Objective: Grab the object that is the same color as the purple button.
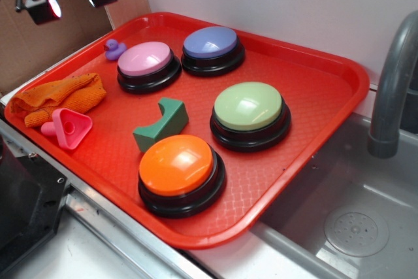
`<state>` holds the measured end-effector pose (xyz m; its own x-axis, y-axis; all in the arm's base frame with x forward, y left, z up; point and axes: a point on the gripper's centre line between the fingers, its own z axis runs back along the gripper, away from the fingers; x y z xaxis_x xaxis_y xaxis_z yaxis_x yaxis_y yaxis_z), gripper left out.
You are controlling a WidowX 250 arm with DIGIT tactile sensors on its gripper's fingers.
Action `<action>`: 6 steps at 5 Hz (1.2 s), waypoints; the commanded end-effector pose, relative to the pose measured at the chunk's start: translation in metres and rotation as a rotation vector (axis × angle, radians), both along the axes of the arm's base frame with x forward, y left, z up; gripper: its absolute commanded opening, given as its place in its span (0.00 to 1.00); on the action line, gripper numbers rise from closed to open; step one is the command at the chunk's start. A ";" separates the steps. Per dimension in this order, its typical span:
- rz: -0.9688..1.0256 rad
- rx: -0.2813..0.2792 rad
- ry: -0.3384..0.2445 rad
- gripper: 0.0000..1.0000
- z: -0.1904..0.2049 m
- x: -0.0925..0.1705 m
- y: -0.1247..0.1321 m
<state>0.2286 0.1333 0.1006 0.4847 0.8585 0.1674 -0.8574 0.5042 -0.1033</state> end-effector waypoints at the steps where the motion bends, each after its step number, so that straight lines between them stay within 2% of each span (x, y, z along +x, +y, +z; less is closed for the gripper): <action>1: 0.206 0.063 -0.024 1.00 -0.043 0.020 0.048; 2: 0.214 -0.002 -0.024 1.00 -0.071 0.035 0.045; 3: 0.185 -0.038 -0.022 1.00 -0.079 0.042 0.039; 4: 0.171 -0.027 -0.031 0.88 -0.083 0.044 0.030; 5: 0.169 -0.024 -0.049 0.00 -0.082 0.041 0.026; 6: 0.171 -0.013 -0.058 0.00 -0.074 0.037 0.025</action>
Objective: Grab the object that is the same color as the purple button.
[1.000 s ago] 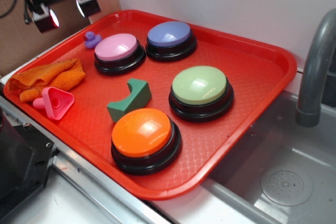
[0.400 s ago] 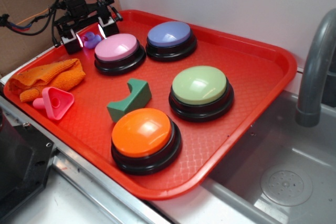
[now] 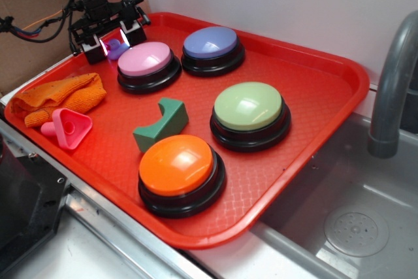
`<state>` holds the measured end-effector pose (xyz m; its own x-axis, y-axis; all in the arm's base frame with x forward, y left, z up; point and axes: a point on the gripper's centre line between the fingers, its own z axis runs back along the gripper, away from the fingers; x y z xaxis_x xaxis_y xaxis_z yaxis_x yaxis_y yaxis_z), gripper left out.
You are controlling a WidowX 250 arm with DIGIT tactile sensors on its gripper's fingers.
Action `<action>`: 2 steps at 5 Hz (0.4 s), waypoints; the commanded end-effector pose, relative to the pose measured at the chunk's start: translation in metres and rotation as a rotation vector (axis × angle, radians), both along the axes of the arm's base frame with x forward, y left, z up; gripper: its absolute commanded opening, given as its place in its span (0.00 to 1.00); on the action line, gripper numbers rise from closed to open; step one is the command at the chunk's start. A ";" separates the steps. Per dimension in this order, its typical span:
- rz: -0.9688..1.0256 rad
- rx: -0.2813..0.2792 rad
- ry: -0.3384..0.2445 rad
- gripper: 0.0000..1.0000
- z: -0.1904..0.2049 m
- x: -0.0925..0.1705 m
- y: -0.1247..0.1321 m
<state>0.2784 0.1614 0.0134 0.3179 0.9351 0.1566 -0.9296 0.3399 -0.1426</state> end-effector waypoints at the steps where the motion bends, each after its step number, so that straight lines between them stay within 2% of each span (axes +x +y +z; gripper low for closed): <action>1: -0.143 0.029 -0.008 0.00 0.041 -0.015 0.000; 2: -0.393 0.045 -0.034 0.00 0.087 -0.018 -0.015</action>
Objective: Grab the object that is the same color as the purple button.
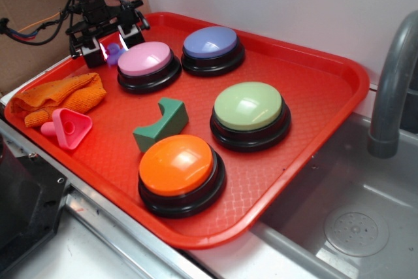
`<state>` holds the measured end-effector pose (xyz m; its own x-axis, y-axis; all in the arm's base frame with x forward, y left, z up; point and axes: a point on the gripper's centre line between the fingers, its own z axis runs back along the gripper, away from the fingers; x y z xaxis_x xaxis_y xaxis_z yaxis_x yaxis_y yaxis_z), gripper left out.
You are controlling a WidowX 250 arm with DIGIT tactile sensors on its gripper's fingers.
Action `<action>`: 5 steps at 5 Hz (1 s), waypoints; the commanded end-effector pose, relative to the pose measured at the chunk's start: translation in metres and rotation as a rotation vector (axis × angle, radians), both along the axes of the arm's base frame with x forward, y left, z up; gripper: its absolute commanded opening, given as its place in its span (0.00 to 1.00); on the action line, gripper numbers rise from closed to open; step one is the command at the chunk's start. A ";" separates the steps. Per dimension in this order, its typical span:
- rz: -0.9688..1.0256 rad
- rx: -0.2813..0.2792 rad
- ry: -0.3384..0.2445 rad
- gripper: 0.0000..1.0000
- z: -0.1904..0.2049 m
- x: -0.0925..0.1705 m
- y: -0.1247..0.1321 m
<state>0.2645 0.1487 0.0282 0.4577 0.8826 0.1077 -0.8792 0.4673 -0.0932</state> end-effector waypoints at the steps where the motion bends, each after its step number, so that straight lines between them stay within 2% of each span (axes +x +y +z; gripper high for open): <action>1: -0.452 0.027 -0.116 0.00 0.097 -0.009 -0.028; 2: -0.699 -0.022 -0.099 0.00 0.120 -0.025 -0.075; 3: -0.865 -0.081 -0.092 0.00 0.119 -0.045 -0.106; 5: -0.976 -0.073 -0.036 0.00 0.110 -0.073 -0.138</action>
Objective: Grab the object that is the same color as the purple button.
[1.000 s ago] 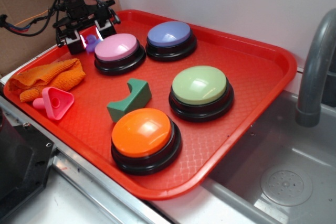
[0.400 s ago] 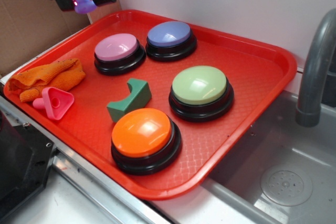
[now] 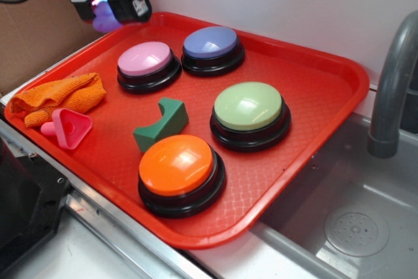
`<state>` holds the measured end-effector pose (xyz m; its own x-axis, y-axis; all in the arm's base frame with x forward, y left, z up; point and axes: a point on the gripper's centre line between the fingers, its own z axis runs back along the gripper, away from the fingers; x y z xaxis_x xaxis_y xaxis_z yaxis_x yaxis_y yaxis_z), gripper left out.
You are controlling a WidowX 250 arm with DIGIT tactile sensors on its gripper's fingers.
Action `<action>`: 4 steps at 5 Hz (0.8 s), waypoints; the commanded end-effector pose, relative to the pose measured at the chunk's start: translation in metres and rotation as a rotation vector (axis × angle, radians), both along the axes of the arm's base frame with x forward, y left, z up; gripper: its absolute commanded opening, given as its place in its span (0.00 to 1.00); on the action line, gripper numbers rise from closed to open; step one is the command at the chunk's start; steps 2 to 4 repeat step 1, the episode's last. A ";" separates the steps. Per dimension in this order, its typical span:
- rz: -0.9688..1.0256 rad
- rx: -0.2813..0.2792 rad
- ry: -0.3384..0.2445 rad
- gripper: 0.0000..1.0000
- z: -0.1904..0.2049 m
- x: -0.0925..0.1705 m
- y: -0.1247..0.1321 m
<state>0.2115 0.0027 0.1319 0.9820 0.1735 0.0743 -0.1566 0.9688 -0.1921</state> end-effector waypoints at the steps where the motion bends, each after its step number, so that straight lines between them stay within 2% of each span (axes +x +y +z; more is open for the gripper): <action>1: -0.020 0.074 0.021 0.00 0.007 -0.027 0.007; 4: -0.020 0.074 0.021 0.00 0.007 -0.027 0.007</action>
